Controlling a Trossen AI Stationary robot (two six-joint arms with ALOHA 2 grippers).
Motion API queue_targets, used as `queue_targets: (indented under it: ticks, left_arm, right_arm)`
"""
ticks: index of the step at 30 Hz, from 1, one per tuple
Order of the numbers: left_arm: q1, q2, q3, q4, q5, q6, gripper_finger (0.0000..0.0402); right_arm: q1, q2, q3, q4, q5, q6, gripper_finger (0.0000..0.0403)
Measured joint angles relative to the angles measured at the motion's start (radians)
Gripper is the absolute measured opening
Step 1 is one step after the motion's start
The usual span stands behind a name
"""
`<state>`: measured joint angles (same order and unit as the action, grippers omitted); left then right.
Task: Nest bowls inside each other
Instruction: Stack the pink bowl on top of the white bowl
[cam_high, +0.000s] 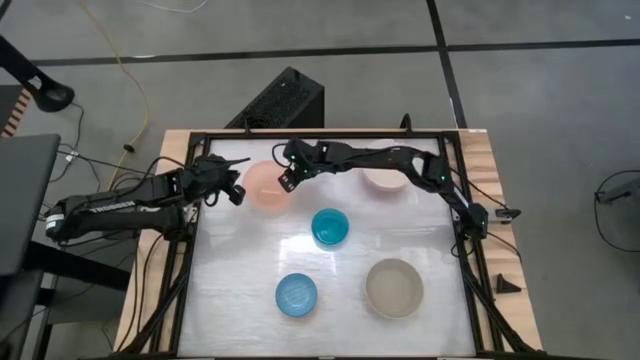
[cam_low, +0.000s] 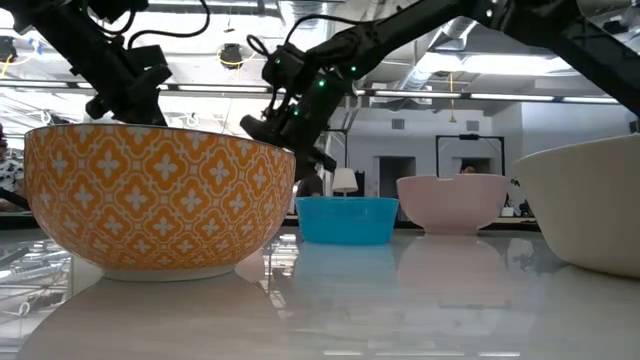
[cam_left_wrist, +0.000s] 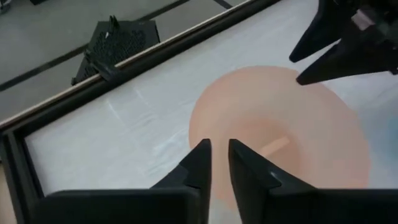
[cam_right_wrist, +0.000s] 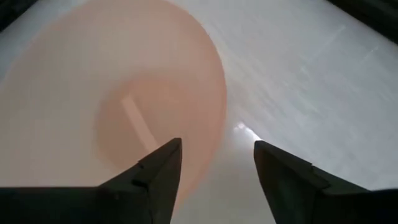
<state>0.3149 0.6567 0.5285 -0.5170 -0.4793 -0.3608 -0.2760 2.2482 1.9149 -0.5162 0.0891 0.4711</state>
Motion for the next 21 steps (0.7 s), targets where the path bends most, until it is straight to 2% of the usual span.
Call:
queue_targets:
  ticks: [6, 12, 16, 21]
  left_arm:
    - [0.0, 0.0, 0.0, -0.042, 0.024, -0.032, 0.0091]
    - [0.0, 0.0, 0.0, -0.062, 0.072, -0.06, 0.0105]
    - [0.0, 0.0, 0.0, -0.062, 0.074, -0.056, 0.0106]
    - [0.0, 0.0, 0.0, -0.087, 0.074, -0.052, 0.0106]
  right_arm:
    - [0.001, 0.0, -0.024, 0.028, 0.0, 0.0, 0.0223]
    - [0.0, 0.0, -0.024, 0.04, 0.005, 0.001, 0.0202]
    - [-0.001, 0.01, -0.023, 0.028, 0.005, 0.003, 0.0166]
    - [0.0, 0.068, -0.024, 0.039, -0.104, 0.03, 0.0105]
